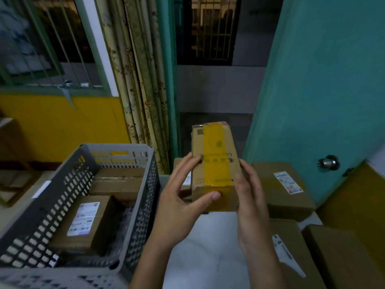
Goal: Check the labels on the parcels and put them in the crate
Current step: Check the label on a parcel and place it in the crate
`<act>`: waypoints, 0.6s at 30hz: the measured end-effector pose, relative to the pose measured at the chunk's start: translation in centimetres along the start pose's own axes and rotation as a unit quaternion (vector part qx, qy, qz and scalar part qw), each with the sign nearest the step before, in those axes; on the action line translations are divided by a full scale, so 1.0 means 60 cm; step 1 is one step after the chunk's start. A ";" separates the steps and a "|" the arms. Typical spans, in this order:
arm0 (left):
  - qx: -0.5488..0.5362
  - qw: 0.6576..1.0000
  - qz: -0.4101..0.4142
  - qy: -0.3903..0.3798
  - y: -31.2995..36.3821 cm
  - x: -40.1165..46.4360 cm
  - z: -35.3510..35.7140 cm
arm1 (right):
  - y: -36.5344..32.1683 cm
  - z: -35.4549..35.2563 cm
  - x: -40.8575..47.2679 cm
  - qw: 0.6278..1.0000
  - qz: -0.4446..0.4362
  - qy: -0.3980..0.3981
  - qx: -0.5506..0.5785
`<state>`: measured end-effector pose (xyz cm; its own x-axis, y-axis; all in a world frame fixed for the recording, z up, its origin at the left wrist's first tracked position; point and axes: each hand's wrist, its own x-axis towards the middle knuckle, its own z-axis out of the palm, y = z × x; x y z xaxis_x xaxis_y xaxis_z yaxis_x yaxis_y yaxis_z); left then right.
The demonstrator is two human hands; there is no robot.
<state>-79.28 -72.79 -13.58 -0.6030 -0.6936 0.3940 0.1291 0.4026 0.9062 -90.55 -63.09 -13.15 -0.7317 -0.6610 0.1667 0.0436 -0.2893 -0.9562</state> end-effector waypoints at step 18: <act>-0.188 0.960 -0.209 0.006 0.011 -0.016 0.042 | 0.000 -0.047 0.003 0.989 0.106 -0.017 0.100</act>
<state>-80.58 -70.35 -13.77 -0.6547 -0.7557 -0.0153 0.1545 -0.1536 0.9760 -92.59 -61.28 -13.77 -0.6687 -0.7432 -0.0214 0.3303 -0.2711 -0.9041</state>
